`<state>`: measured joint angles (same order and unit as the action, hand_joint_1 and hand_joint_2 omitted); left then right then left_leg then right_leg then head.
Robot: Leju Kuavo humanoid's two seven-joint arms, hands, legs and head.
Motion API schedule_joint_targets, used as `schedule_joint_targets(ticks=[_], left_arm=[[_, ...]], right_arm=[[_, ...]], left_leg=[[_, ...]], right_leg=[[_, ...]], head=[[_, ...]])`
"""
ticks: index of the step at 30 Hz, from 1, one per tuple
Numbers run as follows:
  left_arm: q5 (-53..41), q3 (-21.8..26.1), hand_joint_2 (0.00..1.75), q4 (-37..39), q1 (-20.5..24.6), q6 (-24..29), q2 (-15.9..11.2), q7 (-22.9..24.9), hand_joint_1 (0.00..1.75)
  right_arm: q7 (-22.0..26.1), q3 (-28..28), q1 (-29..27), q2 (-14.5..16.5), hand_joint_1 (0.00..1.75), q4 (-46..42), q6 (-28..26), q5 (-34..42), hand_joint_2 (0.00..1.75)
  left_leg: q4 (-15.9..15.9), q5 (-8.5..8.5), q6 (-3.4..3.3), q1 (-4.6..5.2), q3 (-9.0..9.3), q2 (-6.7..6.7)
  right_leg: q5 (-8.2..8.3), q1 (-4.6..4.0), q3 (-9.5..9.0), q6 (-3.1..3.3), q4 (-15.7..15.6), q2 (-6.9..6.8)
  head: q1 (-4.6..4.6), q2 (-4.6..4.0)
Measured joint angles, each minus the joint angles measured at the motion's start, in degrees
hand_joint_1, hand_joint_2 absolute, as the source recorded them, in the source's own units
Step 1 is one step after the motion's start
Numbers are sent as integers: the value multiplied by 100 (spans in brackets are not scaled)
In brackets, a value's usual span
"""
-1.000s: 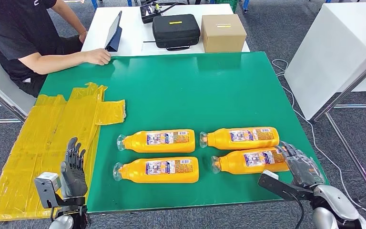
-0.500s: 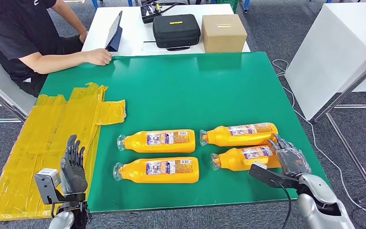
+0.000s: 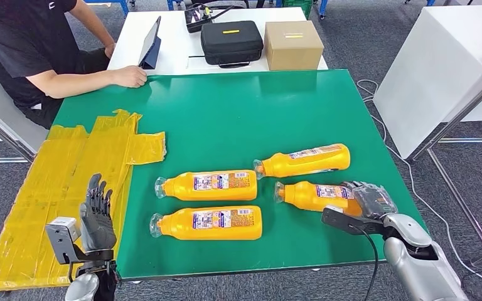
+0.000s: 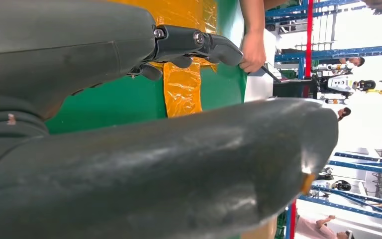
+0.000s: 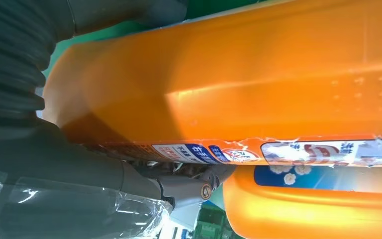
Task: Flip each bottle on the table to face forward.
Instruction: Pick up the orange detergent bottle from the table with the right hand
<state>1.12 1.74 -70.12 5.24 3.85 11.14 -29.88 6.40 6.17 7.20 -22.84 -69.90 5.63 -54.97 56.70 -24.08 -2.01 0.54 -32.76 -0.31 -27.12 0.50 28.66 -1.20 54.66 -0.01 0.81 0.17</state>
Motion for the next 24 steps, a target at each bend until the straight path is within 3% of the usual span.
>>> schedule_joint_targets(ticks=[13,16,19,23,24], left_arm=[[81,1,0,13,-1,82,-40,5,0],[81,8,0,13,-4,108,-53,56,0],[81,13,0,11,-7,52,-57,109,0],[80,14,175,3,-14,-24,-46,120,0],[76,12,175,0,-20,-57,-42,122,0]], right_arm=[[-72,382,24,-357,175,-70,187,590,175],[213,312,-224,-279,175,-482,175,1214,175],[669,203,-563,12,175,-1291,180,1935,175],[870,107,-684,321,175,-2120,145,2255,175],[949,85,-701,385,175,-2275,98,2283,175]], left_leg=[[4,0,-1,0,3,-6],[4,-1,-1,0,-1,-5],[3,-1,0,2,-11,-3],[3,1,2,-5,-16,-7],[2,1,2,-6,-19,-8]], right_leg=[[0,0,-6,-1,-1,-4],[1,-2,-10,-2,0,-3],[2,-4,4,-2,1,-1],[0,-11,13,0,3,-5],[0,-13,13,0,3,-6]], head=[[1,1],[1,1],[-3,1],[-1,0],[-1,0]])
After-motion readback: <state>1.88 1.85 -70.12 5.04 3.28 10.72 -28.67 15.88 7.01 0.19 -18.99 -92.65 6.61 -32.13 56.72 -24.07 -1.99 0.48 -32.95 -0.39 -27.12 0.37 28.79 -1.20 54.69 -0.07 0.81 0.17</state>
